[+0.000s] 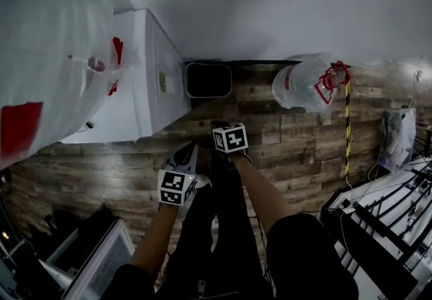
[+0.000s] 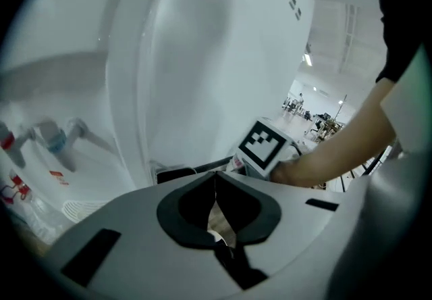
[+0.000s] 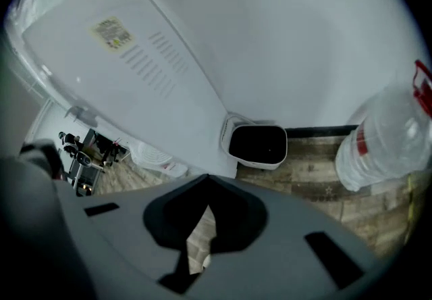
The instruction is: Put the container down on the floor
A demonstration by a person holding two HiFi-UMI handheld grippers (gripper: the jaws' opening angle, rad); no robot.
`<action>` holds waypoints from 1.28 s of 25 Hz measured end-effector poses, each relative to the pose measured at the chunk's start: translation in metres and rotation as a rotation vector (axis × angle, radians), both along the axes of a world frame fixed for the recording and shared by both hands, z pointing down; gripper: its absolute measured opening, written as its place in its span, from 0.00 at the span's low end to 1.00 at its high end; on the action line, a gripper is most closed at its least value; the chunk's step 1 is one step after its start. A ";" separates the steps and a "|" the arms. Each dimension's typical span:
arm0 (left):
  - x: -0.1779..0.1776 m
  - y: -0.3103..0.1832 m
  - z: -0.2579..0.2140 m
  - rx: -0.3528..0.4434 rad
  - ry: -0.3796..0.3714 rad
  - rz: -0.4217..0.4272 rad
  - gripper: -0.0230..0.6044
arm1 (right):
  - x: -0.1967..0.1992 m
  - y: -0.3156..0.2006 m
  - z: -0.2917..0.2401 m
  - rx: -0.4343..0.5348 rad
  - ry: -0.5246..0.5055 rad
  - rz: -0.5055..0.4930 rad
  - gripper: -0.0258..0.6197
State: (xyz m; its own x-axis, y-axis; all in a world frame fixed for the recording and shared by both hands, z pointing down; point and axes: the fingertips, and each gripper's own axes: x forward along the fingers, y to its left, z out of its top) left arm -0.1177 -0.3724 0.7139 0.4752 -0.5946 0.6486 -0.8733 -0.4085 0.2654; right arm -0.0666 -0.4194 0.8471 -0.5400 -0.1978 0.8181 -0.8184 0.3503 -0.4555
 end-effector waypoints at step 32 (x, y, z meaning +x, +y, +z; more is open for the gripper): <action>-0.012 0.071 -0.337 0.434 0.001 -0.030 0.06 | 0.004 0.114 -0.512 0.986 0.026 -0.026 0.05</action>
State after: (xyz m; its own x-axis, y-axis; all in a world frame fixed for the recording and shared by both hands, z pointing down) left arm -0.1301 -0.3013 0.3768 0.4542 -0.8254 0.3352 -0.8863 -0.4570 0.0757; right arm -0.0626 -0.3057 0.3347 -0.5380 -0.7860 0.3046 -0.8108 0.5814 0.0682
